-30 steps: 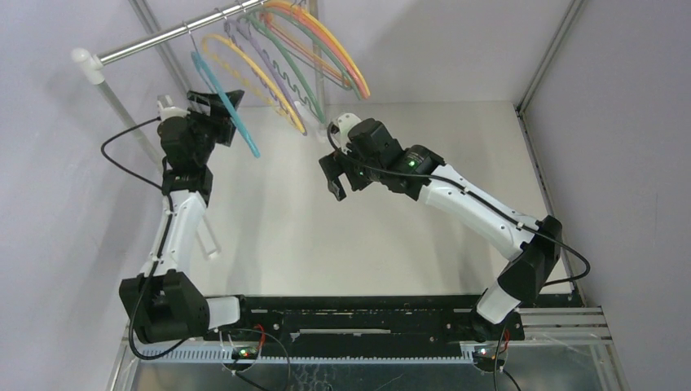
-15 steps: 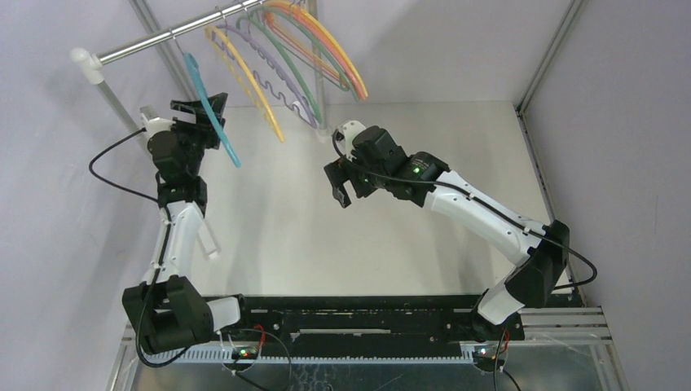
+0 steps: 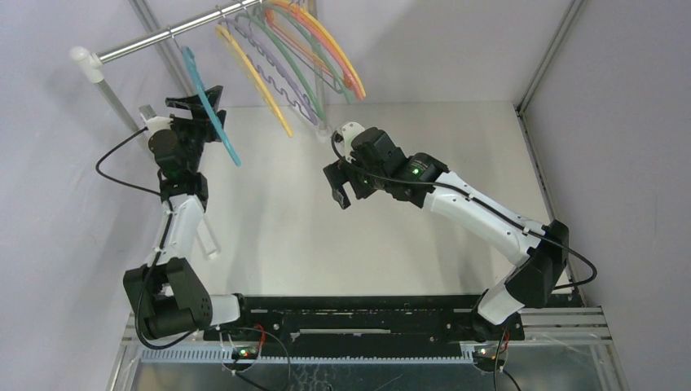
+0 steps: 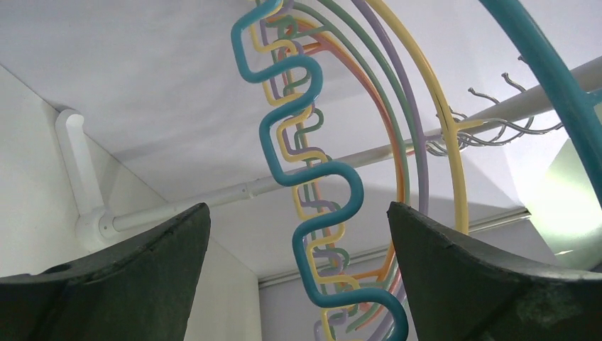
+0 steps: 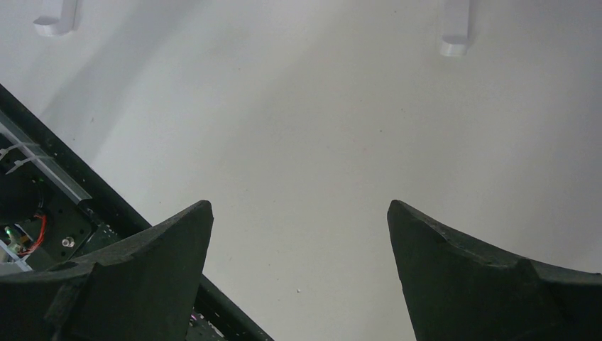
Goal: Organize the hangers
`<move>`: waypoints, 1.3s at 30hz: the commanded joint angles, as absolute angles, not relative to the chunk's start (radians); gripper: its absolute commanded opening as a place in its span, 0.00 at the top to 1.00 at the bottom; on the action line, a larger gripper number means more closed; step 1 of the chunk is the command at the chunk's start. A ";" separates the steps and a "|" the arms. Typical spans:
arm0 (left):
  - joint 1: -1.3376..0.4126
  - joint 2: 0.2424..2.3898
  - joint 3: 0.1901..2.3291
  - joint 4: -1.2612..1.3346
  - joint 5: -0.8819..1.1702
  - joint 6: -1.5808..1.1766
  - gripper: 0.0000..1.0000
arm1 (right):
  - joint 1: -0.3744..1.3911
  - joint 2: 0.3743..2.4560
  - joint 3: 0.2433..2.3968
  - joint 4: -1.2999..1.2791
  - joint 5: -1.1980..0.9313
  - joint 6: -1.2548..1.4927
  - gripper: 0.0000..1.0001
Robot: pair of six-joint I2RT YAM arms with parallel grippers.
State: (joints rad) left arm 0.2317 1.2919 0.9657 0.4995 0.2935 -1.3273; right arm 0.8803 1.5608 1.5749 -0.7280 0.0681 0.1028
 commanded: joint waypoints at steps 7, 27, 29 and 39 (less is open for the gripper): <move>0.248 1.208 0.995 0.511 0.225 -1.285 0.01 | 0.885 1.545 1.580 -0.696 0.070 0.095 0.00; 0.293 1.061 0.835 0.530 0.231 -1.305 0.01 | 0.890 1.542 1.557 -0.697 0.050 0.101 0.00; 0.303 1.039 0.812 0.553 0.244 -1.312 0.01 | 0.890 1.539 1.552 -0.694 0.045 0.103 0.00; 0.314 0.919 0.829 0.185 0.421 -1.053 0.00 | 0.858 1.515 1.485 -0.677 0.040 0.136 0.00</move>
